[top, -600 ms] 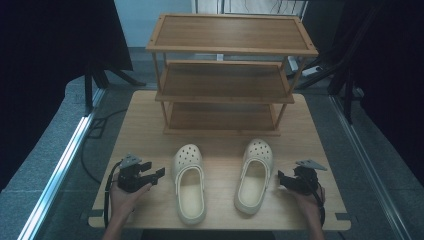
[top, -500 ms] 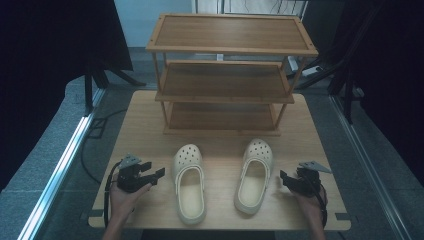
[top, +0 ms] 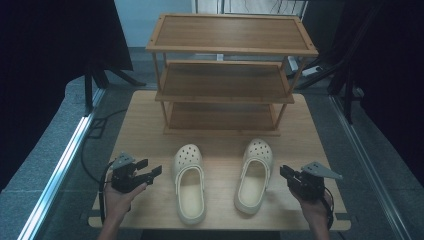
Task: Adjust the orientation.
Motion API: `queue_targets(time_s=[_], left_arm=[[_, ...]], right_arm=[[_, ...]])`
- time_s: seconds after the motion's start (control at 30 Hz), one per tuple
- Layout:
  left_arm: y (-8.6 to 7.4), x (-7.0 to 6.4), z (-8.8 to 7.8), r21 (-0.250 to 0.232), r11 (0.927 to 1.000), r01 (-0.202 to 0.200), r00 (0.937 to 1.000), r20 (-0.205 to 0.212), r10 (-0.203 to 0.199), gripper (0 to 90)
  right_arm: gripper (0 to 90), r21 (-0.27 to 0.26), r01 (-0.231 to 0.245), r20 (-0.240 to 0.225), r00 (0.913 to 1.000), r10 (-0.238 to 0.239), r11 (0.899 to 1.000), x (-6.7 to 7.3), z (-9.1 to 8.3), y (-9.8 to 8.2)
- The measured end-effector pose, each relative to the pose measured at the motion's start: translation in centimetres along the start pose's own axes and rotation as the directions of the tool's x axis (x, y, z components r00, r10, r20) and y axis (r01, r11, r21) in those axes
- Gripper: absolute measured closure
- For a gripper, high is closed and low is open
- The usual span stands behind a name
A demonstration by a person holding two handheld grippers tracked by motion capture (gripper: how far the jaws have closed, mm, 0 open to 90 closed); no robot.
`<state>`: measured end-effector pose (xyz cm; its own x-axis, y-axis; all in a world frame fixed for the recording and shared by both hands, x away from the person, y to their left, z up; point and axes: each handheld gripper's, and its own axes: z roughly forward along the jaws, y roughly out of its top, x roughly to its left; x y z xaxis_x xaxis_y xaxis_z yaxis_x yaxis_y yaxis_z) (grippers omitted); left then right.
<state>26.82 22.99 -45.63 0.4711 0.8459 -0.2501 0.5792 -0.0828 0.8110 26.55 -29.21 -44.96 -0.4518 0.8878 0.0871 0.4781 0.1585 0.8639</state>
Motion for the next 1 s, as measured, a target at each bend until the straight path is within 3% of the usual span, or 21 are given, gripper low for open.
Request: queue_targets(time_s=[0.13,0.23,0.4,0.57,0.6,0.63,0.67,0.9,1.0], left_arm=[[0.2,-0.2,-0.2,-0.01,0.9999,0.003,0.9999,0.015,-0.003,34.4],[0.2,-0.3,-0.2,-0.009,0.9999,0.006,0.9998,0.02,-0.006,34.3],[0.1,-0.3,0.1,0.006,1.0,0.0,0.9997,0.026,0.0,34.0],[0.1,-0.4,-0.1,0.008,1.0,0.001,0.9997,0.026,-0.001,33.9],[0.1,-0.4,-0.1,0.008,1.0,0.001,0.9997,0.026,-0.001,33.9],[0.1,-0.5,-0.2,0.005,1.0,0.0,0.9995,0.032,0.0,33.9],[0.2,-0.7,-0.4,-0.001,1.0,-0.007,0.9993,0.037,0.007,33.9],[0.4,-0.6,-0.5,-0.015,0.9998,-0.011,0.9993,0.036,0.012,34.1],[0.2,-0.3,-0.4,-0.008,0.9999,-0.007,0.9995,0.032,0.007,34.2]], right_arm=[[89.4,-0.006,0.049,-0.069,0.9964,-0.049,0.999,1.6,0.1,1.1],[89.8,-0.018,0.127,-0.141,0.9816,-0.128,0.992,4.1,0.1,1.9],[89.8,-0.02,0.205,-0.214,0.9552,-0.204,0.979,7.4,0.7,2.4],[89.7,-0.001,0.246,-0.281,0.9301,-0.237,0.969,10.1,1.8,2.3],[89.7,-0.001,0.246,-0.281,0.9301,-0.237,0.969,10.1,1.8,2.3],[89.7,0.004,0.257,-0.294,0.9241,-0.244,0.966,10.6,2.0,2.2],[89.7,0.014,0.274,-0.319,0.9128,-0.255,0.962,11.8,2.4,1.9],[89.8,0.049,0.313,-0.381,0.8836,-0.272,0.948,14.5,3.6,1.1],[89.7,0.083,0.372,-0.421,0.8537,-0.306,0.924,16.5,4.7,0.4]])
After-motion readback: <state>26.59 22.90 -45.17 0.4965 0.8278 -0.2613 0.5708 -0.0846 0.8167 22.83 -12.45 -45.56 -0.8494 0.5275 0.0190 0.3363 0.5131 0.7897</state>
